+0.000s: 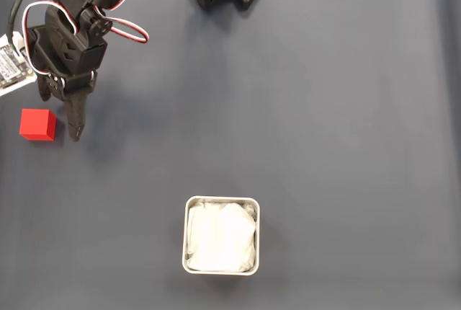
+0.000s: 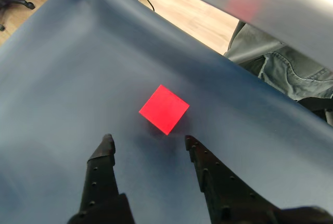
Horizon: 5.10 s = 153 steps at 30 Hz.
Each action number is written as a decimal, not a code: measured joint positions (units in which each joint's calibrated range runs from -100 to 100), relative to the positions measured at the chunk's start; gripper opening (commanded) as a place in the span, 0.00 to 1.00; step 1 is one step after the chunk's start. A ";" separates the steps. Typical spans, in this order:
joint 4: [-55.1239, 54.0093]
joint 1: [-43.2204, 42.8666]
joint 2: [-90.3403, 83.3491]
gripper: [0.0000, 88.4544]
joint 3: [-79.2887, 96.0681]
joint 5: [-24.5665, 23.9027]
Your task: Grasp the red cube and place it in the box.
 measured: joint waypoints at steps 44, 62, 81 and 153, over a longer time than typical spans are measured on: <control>-3.42 -2.60 10.77 0.38 -11.84 -0.78; -5.17 -3.64 10.77 0.27 -11.84 -1.86; -5.33 -3.78 11.29 0.08 -13.29 -1.47; 9.47 -27.89 -11.46 0.08 -18.17 2.30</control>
